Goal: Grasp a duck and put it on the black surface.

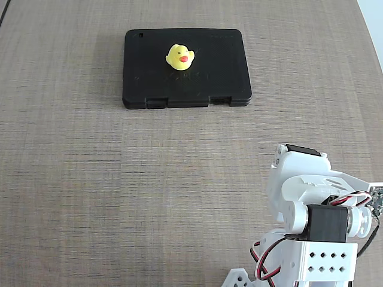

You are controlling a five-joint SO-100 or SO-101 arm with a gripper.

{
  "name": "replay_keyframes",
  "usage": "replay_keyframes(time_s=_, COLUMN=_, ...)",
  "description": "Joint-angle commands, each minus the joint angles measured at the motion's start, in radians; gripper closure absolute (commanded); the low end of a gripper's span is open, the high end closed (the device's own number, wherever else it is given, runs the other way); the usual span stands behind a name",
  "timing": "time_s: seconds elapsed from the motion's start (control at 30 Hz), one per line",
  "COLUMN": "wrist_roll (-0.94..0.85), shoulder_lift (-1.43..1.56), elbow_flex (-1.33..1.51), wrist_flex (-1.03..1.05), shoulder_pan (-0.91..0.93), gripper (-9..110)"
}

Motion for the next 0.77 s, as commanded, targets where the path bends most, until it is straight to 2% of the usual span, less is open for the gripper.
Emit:
replay_keyframes(time_s=0.0, wrist_roll=0.002, shoulder_lift=0.064, elbow_flex=-0.005, wrist_flex=0.0, shoulder_pan=0.002, gripper=102)
replay_keyframes(time_s=0.73, wrist_roll=-0.005, shoulder_lift=0.067, elbow_flex=-0.005, wrist_flex=-0.011, shoulder_pan=-0.06, gripper=102)
